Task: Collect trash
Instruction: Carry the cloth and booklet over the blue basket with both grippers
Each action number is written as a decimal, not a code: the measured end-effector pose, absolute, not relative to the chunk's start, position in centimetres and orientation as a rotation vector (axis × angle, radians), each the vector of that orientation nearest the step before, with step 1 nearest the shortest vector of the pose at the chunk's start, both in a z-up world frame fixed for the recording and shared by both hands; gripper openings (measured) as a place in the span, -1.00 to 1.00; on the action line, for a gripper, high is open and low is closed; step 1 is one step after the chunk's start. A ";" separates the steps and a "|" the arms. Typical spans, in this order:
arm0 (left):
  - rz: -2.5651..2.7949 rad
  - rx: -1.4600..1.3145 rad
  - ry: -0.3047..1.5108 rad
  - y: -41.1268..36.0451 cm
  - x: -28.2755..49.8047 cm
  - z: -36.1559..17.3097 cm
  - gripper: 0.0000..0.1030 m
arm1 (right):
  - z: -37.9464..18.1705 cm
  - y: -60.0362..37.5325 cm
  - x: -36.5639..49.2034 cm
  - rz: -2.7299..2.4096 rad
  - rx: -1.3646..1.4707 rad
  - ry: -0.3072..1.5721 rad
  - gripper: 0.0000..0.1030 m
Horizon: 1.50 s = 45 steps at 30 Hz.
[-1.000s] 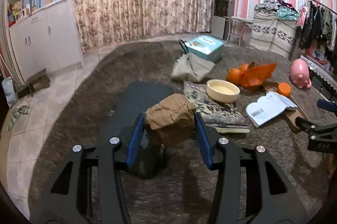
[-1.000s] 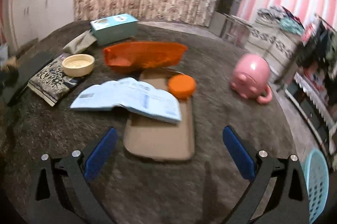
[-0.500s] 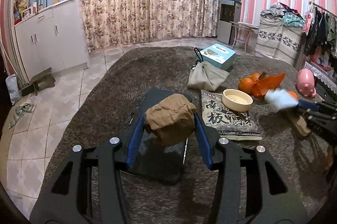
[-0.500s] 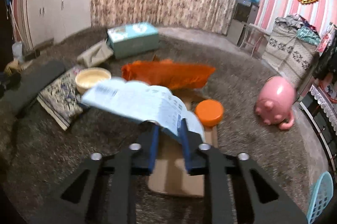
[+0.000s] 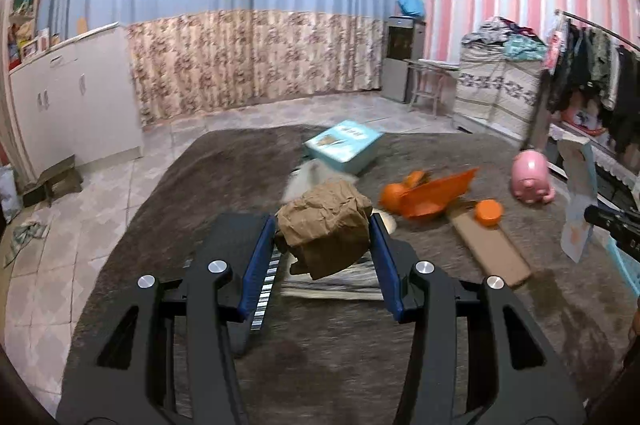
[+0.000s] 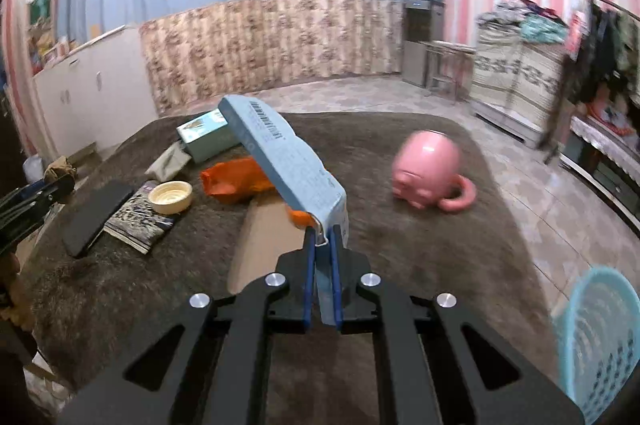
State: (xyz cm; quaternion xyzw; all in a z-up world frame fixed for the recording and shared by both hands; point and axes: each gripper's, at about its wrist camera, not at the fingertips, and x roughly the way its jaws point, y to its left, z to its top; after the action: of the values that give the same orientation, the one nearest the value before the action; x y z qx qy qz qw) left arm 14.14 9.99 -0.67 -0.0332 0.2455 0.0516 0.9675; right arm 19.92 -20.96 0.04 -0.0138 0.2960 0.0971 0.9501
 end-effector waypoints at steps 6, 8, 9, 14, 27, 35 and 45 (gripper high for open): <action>0.004 -0.060 0.477 4.4 14.7 0.5 -0.09 | 0.8 -29.5 16.0 -0.001 0.035 0.590 -0.85; -0.034 -0.051 0.469 2.1 15.0 0.9 -0.09 | 0.8 -31.5 14.9 -0.068 0.027 0.587 -0.85; -0.047 -0.047 0.467 1.2 15.3 1.0 -0.09 | 0.7 -33.2 14.1 -0.123 0.020 0.584 -0.85; -0.115 -0.032 0.467 -3.3 16.1 1.6 -0.09 | 0.1 -40.1 12.3 -0.253 0.105 0.576 -0.85; -0.264 0.011 0.468 -14.2 17.7 1.8 -0.09 | -2.2 -48.2 11.7 -0.349 0.208 0.580 -0.85; -0.364 0.058 0.440 -20.5 17.3 1.9 -0.09 | -2.5 -50.5 11.2 -0.363 0.245 0.566 -0.85; -0.483 0.079 0.427 -27.2 16.7 1.5 -0.09 | -2.8 -52.9 9.9 -0.404 0.321 0.533 -0.85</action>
State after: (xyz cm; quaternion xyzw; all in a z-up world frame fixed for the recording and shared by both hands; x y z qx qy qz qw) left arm 16.74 -27.20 1.46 0.0390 0.2096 -0.2375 0.9477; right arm 9.89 -52.89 -2.79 0.1570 0.2604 -0.1972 0.9320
